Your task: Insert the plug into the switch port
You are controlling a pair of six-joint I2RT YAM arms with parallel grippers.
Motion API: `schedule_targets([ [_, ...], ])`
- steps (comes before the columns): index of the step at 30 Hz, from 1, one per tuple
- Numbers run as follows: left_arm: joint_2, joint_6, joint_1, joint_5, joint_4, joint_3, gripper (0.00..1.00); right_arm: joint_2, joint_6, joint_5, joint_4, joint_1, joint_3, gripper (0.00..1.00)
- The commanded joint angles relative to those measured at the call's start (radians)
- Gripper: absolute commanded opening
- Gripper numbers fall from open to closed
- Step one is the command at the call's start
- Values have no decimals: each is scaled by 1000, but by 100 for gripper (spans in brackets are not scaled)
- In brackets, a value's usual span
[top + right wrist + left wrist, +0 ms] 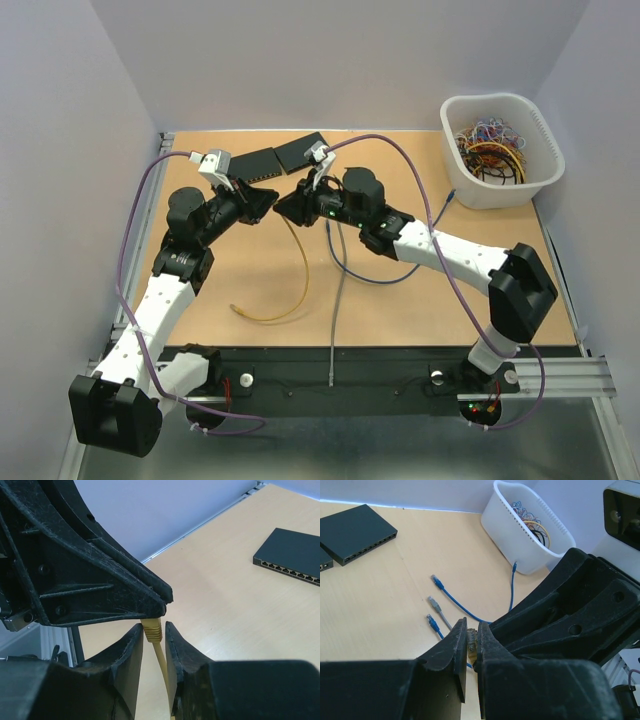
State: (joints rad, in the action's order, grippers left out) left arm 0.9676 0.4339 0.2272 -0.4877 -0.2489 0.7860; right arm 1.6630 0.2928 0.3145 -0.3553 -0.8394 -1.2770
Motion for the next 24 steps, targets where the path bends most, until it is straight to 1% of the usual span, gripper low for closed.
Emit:
schedule_targets([
  [1,-12,-17,-2,-3,-35,53,0,4,11,8,-65,-7,-50,30],
  [15,-12,-17,-2,-5,-33,53,0,37,23,12,-73,-9,-78,28],
  [18,-9,-17,-2,-5,-33,55,0,38,22,5,-74,-10,-74,24],
  [19,-7,-17,-2,-6,-33,53,0,37,22,2,-76,-10,-73,20],
  [21,-6,-18,-2,-6,-33,53,0,29,23,0,-80,-10,-68,17],
  [24,-7,-26,-2,-9,-32,52,0,20,22,-8,-89,-12,-55,8],
])
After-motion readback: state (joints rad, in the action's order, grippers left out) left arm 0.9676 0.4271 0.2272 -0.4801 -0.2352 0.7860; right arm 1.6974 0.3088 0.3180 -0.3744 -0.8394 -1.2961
